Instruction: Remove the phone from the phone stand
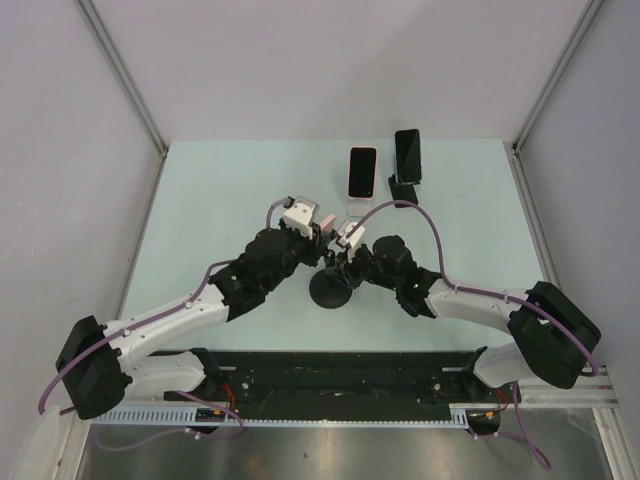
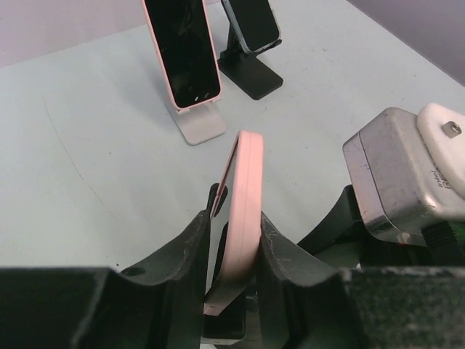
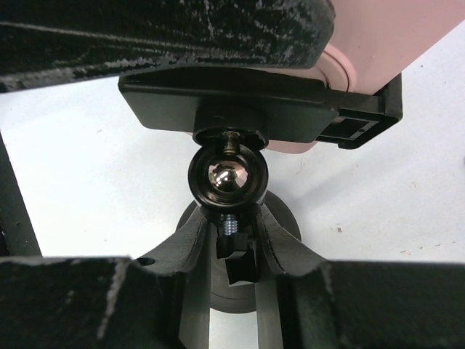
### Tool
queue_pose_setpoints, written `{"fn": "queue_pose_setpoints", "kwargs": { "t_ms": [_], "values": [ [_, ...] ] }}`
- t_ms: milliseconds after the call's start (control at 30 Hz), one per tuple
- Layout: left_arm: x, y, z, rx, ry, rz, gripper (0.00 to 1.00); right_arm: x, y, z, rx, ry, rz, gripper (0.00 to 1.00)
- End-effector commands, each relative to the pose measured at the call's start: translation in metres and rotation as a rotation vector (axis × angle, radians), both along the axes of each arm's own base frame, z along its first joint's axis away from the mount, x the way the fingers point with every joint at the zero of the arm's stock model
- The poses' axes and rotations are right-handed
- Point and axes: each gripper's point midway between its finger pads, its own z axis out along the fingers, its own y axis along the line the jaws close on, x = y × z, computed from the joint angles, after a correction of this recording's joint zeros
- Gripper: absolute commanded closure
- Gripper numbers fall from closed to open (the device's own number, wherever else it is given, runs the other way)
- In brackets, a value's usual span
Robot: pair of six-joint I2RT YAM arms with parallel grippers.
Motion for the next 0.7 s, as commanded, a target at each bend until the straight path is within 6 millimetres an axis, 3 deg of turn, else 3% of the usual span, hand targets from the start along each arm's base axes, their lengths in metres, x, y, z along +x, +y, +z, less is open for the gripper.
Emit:
{"fn": "queue_pose_setpoints", "kwargs": {
  "t_ms": [0, 67, 100, 133, 200, 267, 300, 400, 667],
  "values": [
    [0.006, -0.002, 0.013, -0.046, -0.047, 0.02, 0.73, -0.005, 0.013, 0.031, 0.091, -0.033, 0.034, 1.0],
    [0.006, -0.004, 0.011, -0.042, -0.046, 0.013, 0.82, -0.005, 0.013, 0.031, 0.091, -0.031, 0.035, 1.0],
    [0.004, -0.006, 0.01, -0.04, -0.046, -0.005, 0.98, -0.005, 0.013, 0.031, 0.092, -0.029, 0.032, 1.0],
    [0.003, -0.008, 0.011, -0.04, -0.048, -0.017, 1.0, -0.004, 0.013, 0.03, 0.094, -0.023, 0.024, 1.0],
    [-0.002, -0.013, 0.01, -0.042, -0.047, -0.058, 1.0, -0.003, 0.013, 0.033, 0.104, -0.027, 0.015, 1.0],
    [-0.005, -0.014, 0.007, -0.041, -0.042, -0.076, 1.0, -0.002, 0.013, 0.035, 0.117, -0.025, 0.008, 0.87],
    [-0.007, -0.014, 0.009, -0.044, -0.049, -0.091, 1.0, -0.001, 0.014, 0.038, 0.123, -0.029, 0.007, 0.72],
    [-0.013, -0.014, 0.011, -0.046, -0.062, -0.118, 1.0, 0.002, 0.014, 0.041, 0.137, -0.038, 0.0, 0.54],
    [-0.025, -0.02, 0.015, -0.033, -0.094, -0.202, 1.0, 0.009, 0.016, 0.047, 0.162, -0.05, 0.015, 0.51]
  ]
}}
